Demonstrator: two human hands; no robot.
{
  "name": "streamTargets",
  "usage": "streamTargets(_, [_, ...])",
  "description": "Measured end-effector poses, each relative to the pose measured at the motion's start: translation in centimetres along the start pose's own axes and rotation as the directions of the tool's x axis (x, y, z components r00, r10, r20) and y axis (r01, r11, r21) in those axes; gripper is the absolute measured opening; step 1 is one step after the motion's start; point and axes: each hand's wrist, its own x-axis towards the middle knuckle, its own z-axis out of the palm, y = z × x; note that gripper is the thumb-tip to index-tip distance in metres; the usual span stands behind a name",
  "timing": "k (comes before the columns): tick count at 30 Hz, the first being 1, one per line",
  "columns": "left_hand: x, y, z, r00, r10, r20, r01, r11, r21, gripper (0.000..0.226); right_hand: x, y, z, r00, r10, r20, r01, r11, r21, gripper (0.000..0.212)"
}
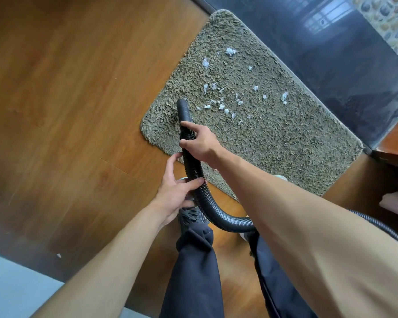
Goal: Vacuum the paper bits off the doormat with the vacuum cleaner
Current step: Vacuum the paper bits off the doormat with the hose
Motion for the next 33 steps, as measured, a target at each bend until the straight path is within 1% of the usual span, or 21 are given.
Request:
streamTargets(5, [0.6,0.4,0.1,1.0,0.005,-0.008,-0.006,1.0,-0.006,0.075,1.2,-0.2,-0.5,0.999,0.003,0.038,-0.004,1.0,0.016,0.069])
streamTargets(10, [1.2,0.3,1.4,1.0,-0.004,0.001,0.004,1.0,-0.004,0.072,1.4,0.7,-1.8,0.998,0.02,0.054,-0.022,0.999,0.045,0.066])
streamTargets(13, [1.1,0.3,2.1,1.0,-0.022,0.011,0.022,0.999,0.028,0.074,1.0,1.3,-2.7,0.998,0.032,0.057,-0.036,0.997,0.063,0.064])
streamTargets(22, [1.1,-0.5,4.2,0.996,-0.057,0.069,0.052,0.995,0.083,0.075,-0.6,4.1,-4.5,0.996,0.084,-0.01,-0.081,0.982,0.171,0.069])
streamTargets(27, [1.7,-0.6,5.7,0.994,-0.067,0.083,0.058,0.992,0.109,0.077,-1.0,5.5,-5.9,0.996,0.084,-0.037,-0.074,0.975,0.211,0.066])
streamTargets(31, [1.8,-0.6,7.1,0.993,-0.08,0.089,0.067,0.988,0.139,0.075,-1.1,6.7,-6.8,0.995,0.085,-0.05,-0.07,0.967,0.246,0.07])
streamTargets(33, [1.8,-0.6,7.9,0.993,-0.086,0.086,0.07,0.984,0.167,0.074,-1.2,7.4,-7.4,0.995,0.084,-0.055,-0.067,0.962,0.263,0.067])
